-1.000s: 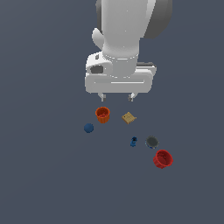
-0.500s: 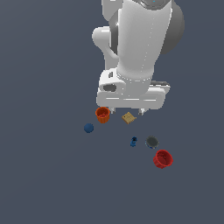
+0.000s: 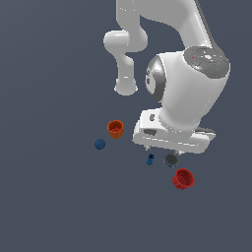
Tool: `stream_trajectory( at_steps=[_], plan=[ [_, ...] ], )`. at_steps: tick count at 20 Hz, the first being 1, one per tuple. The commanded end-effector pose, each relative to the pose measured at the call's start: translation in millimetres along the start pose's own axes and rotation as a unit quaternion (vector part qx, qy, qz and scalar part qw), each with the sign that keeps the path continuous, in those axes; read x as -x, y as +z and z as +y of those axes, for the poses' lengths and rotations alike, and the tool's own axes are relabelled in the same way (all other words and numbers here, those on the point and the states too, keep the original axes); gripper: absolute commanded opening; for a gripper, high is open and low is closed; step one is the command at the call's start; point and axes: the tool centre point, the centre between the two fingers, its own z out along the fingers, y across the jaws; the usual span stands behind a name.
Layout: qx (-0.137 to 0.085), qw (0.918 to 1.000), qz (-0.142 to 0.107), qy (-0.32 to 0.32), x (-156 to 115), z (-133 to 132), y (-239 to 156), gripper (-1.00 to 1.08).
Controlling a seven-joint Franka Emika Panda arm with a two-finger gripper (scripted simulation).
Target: Pick up a designated object from a clutter of objects.
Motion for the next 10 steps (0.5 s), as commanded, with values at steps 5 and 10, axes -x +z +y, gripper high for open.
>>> stream_trajectory(
  at_steps=[5, 10],
  plan=[
    [-0.001, 0.9989, -0.002, 0.047, -14, -53, 51, 1.0],
    [-0.002, 0.997, -0.004, 0.077, -17, -86, 87, 1.0]
  ],
)
